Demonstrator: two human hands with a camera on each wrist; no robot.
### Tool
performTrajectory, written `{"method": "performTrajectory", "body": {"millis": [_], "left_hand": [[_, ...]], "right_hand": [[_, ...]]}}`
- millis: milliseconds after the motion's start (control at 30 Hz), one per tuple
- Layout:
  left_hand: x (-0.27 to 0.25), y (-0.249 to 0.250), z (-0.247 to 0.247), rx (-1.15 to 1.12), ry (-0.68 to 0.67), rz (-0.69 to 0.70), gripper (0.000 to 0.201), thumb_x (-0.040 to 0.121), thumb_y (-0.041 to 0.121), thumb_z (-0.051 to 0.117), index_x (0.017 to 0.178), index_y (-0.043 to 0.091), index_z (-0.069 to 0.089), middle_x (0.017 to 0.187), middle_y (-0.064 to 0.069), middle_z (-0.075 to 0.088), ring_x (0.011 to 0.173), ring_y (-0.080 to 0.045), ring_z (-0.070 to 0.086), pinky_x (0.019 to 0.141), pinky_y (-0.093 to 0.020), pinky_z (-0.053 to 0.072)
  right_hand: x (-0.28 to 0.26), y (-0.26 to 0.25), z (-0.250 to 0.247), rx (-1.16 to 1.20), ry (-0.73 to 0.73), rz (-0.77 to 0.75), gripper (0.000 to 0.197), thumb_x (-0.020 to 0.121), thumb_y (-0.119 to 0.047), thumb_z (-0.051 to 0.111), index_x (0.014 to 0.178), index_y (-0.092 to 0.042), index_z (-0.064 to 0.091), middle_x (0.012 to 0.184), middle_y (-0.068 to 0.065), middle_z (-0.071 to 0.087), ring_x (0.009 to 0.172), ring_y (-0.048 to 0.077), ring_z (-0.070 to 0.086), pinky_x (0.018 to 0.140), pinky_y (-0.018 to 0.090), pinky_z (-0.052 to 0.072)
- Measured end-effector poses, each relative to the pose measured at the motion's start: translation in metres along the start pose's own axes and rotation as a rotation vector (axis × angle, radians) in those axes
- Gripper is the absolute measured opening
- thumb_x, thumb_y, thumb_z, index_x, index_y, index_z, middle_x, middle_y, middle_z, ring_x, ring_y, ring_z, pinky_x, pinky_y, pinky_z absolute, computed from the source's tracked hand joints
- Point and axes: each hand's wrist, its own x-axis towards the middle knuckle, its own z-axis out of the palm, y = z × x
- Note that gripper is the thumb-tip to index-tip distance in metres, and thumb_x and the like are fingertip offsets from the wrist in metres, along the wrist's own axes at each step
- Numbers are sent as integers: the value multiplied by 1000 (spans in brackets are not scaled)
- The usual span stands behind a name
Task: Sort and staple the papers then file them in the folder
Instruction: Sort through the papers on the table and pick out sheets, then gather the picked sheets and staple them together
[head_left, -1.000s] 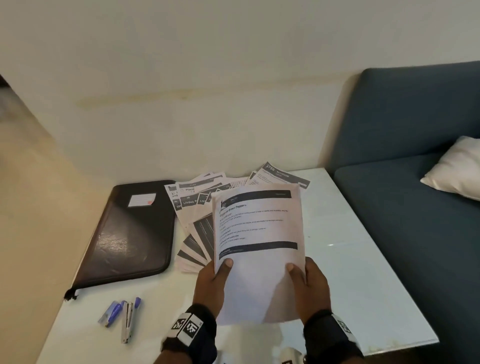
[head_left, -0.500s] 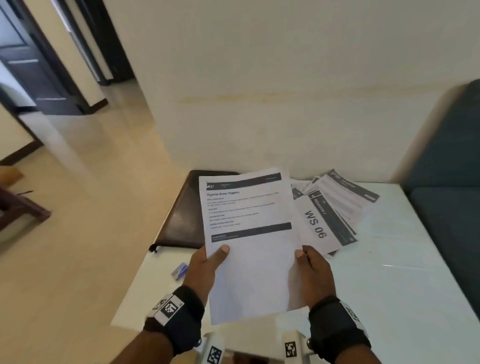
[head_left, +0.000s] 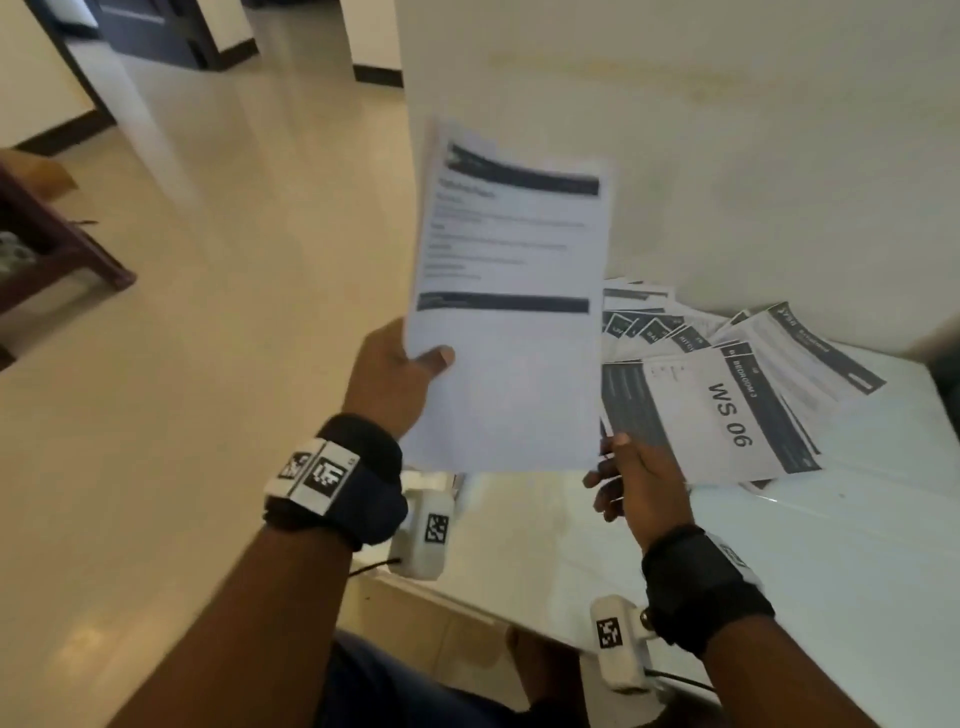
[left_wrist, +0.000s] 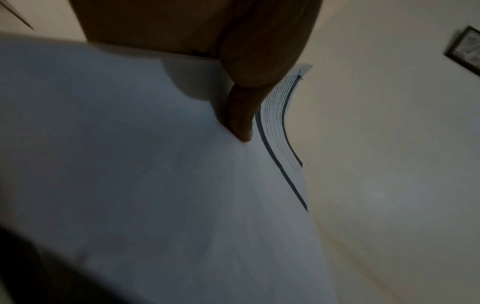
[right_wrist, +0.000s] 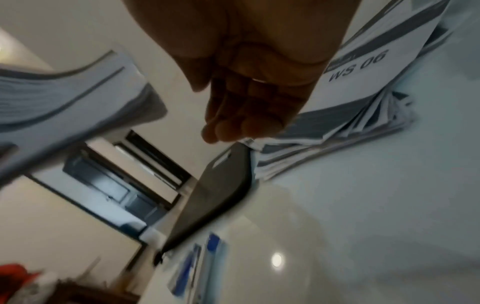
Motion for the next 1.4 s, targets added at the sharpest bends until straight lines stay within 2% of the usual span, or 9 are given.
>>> {"method": "performTrajectory", "body": {"millis": [167,267,433,600,767,1000,1133,1267,1400], "left_hand": [[22,-17,-53,-101,323,-19,39,81,23,71,118,14,66,111,-2,70,104,-27,65,95,-52,52],[28,-33,-54,-148,370,-58,49,76,30,70,123,16,64,118,-1,69,109,-27,64,98,-51,51],[33,-36,-41,-163,347,-64,46,77,26,71,122,17,65,116,0,70,107,-25,65,98,-50,51],[39,-33,-30,-168,335,-58,42,84,21,71,125,18,62,116,1,69,107,-24,65,97,-50,52],[34,-39,-21,-144,248,-89,30,88,11,68,117,19,64,110,3,71,103,-21,66,95,-47,52],[17,-30,2,-64,-43,-57,25,90,6,65,113,18,68,98,8,74,87,-10,71,75,-29,54],[1,-24,28,-14,-269,-94,26,91,8,65,102,32,68,102,3,74,95,-18,69,84,-38,55],[-16,-37,73,183,-596,-100,20,91,7,66,105,19,72,104,-1,75,95,-16,71,91,-43,55],[-28,-57,119,391,-905,-92,20,90,5,68,108,11,71,104,-5,75,91,-13,71,87,-34,55]], "right_hand": [[19,40,72,-524,-232,77,10,89,-29,59,82,-23,62,88,2,70,77,26,66,72,37,56],[19,43,113,-795,-257,96,24,91,-45,58,102,-24,59,109,3,67,104,26,62,89,33,49],[25,47,152,-1003,-283,22,69,79,-65,62,121,-13,45,122,9,57,114,30,57,94,39,45],[35,50,162,-1050,-258,33,59,84,-51,61,125,-12,42,124,10,57,115,33,57,92,39,47],[48,51,142,-1092,-203,2,28,90,-23,55,114,-10,51,119,10,55,116,32,53,90,36,47],[50,47,-10,-1228,-250,89,28,96,-32,50,115,-13,57,124,14,62,116,31,59,92,33,45],[30,21,-133,-944,-108,309,18,89,-27,64,82,-14,54,89,12,73,84,31,70,75,38,57],[-12,-10,-217,-173,108,278,34,78,-4,75,107,0,58,83,29,70,69,37,69,74,48,59],[-43,-23,-238,291,219,122,24,93,5,52,115,-5,55,94,23,70,82,38,68,83,55,55]]}}
